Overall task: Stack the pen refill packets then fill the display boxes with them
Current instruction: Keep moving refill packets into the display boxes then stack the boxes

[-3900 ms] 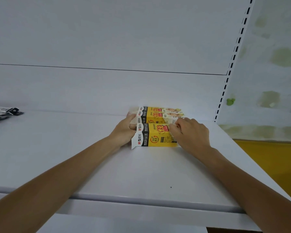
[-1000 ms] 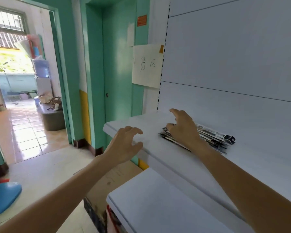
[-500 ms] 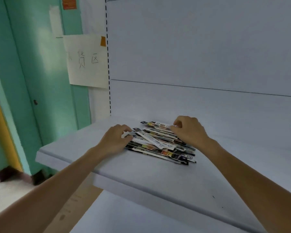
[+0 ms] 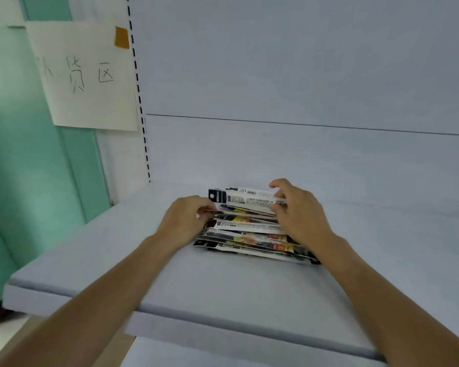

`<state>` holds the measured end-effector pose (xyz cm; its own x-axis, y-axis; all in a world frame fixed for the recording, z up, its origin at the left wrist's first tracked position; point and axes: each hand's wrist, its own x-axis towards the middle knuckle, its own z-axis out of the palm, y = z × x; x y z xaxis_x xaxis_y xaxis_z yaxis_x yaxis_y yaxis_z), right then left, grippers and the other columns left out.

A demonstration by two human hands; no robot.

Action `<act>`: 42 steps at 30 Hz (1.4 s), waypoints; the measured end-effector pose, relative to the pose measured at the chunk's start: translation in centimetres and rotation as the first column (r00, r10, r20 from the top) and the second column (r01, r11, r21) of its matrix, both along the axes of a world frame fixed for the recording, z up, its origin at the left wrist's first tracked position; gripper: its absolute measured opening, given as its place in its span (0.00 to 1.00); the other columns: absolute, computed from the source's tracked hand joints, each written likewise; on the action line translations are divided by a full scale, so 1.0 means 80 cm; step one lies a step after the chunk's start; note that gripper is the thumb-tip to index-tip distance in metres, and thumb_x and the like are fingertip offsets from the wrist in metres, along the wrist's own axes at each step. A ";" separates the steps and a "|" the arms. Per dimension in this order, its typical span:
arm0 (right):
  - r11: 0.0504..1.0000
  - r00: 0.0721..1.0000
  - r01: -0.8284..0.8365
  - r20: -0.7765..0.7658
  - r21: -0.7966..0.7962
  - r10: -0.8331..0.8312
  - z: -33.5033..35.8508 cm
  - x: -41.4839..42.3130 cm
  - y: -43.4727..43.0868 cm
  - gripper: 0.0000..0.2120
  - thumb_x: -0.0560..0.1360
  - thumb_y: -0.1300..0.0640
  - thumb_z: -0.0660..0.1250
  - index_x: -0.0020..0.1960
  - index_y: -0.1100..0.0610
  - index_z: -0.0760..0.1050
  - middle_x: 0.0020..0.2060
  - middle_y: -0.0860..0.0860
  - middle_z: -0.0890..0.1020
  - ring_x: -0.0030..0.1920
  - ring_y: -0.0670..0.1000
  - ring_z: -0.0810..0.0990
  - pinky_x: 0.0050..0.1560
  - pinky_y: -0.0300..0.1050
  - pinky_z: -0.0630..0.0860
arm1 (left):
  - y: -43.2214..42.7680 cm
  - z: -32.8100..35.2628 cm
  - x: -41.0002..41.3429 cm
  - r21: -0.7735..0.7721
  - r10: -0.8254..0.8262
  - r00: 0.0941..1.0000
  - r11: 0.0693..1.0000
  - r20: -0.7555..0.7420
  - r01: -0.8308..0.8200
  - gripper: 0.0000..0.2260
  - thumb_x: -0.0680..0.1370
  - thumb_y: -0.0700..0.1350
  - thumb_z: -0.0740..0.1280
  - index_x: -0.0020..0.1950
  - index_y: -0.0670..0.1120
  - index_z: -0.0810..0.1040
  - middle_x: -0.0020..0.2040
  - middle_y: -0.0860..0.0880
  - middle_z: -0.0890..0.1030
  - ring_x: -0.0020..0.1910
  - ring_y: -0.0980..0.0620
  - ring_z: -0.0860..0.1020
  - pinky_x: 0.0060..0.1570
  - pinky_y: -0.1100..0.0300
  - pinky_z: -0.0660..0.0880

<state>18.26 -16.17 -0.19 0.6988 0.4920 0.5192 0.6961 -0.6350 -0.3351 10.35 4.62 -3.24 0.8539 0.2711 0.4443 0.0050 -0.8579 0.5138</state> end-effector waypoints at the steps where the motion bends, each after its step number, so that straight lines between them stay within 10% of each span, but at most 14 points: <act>1: 0.997 0.999 -0.011 -0.037 -0.073 0.009 -0.005 0.003 0.002 0.13 0.77 0.59 0.62 0.61 0.52 0.72 0.55 0.50 0.79 0.55 0.52 0.77 0.55 0.47 0.73 | -0.001 0.001 -0.001 0.005 -0.010 0.999 1.000 0.046 0.010 0.07 0.75 0.39 0.67 0.50 0.48 0.82 0.45 0.52 0.81 0.46 0.52 0.77 0.51 0.57 0.72; 8: 0.982 0.964 -0.154 -0.236 -0.108 0.126 -0.010 0.002 -0.001 0.09 0.73 0.49 0.67 0.51 0.49 0.71 0.46 0.44 0.78 0.46 0.47 0.76 0.46 0.43 0.73 | -0.003 0.014 0.004 0.029 -0.061 0.958 0.998 0.281 0.055 0.03 0.73 0.41 0.71 0.43 0.50 0.81 0.45 0.53 0.79 0.42 0.57 0.77 0.44 0.64 0.71; 13: 0.986 0.986 -0.097 0.120 -0.134 0.114 -0.007 -0.007 0.001 0.07 0.77 0.56 0.62 0.54 0.53 0.72 0.44 0.47 0.80 0.41 0.50 0.75 0.40 0.43 0.67 | 0.003 0.010 0.002 0.182 0.142 0.957 0.965 0.255 -0.191 0.15 0.70 0.44 0.73 0.56 0.47 0.78 0.59 0.49 0.74 0.61 0.47 0.70 0.59 0.56 0.64; 18: 0.969 0.892 -0.175 0.389 -0.174 0.231 -0.009 -0.015 0.010 0.08 0.72 0.60 0.65 0.50 0.54 0.76 0.42 0.49 0.82 0.35 0.54 0.81 0.32 0.44 0.74 | -0.021 0.018 0.000 0.626 -0.120 0.959 0.777 0.255 -0.069 0.24 0.68 0.45 0.72 0.64 0.46 0.72 0.62 0.46 0.75 0.64 0.48 0.68 0.68 0.50 0.57; 24: 0.979 0.979 -0.168 -0.137 -0.113 0.152 -0.003 -0.014 0.002 0.21 0.71 0.46 0.70 0.62 0.47 0.70 0.50 0.40 0.78 0.51 0.43 0.77 0.51 0.41 0.73 | -0.013 0.018 -0.004 0.562 -0.133 0.970 0.827 0.205 -0.005 0.08 0.69 0.37 0.72 0.47 0.45 0.81 0.31 0.50 0.78 0.29 0.47 0.76 0.36 0.59 0.66; 30: 0.993 0.914 -0.103 -0.389 0.051 0.115 0.002 0.000 -0.011 0.13 0.68 0.53 0.75 0.51 0.50 0.78 0.38 0.45 0.80 0.39 0.40 0.76 0.38 0.28 0.69 | -0.008 0.022 -0.005 0.425 0.043 0.982 0.898 0.182 -0.118 0.14 0.82 0.48 0.52 0.65 0.50 0.69 0.42 0.53 0.72 0.39 0.51 0.69 0.40 0.59 0.61; 38: 0.989 0.988 -0.133 -0.091 -0.057 0.127 -0.004 -0.001 -0.002 0.06 0.74 0.56 0.68 0.51 0.53 0.79 0.44 0.46 0.79 0.45 0.45 0.77 0.49 0.42 0.73 | -0.012 0.019 -0.005 0.377 0.012 0.981 0.922 0.193 -0.086 0.21 0.79 0.57 0.46 0.62 0.49 0.70 0.45 0.52 0.74 0.42 0.52 0.71 0.43 0.59 0.61; 42: 0.987 0.961 -0.141 0.228 -0.074 0.154 -0.003 -0.003 -0.003 0.04 0.77 0.58 0.64 0.49 0.56 0.76 0.39 0.48 0.82 0.35 0.49 0.78 0.38 0.42 0.71 | -0.004 0.016 -0.001 0.353 0.022 0.964 0.928 0.264 -0.117 0.15 0.81 0.51 0.53 0.61 0.49 0.73 0.43 0.50 0.73 0.42 0.50 0.72 0.44 0.58 0.63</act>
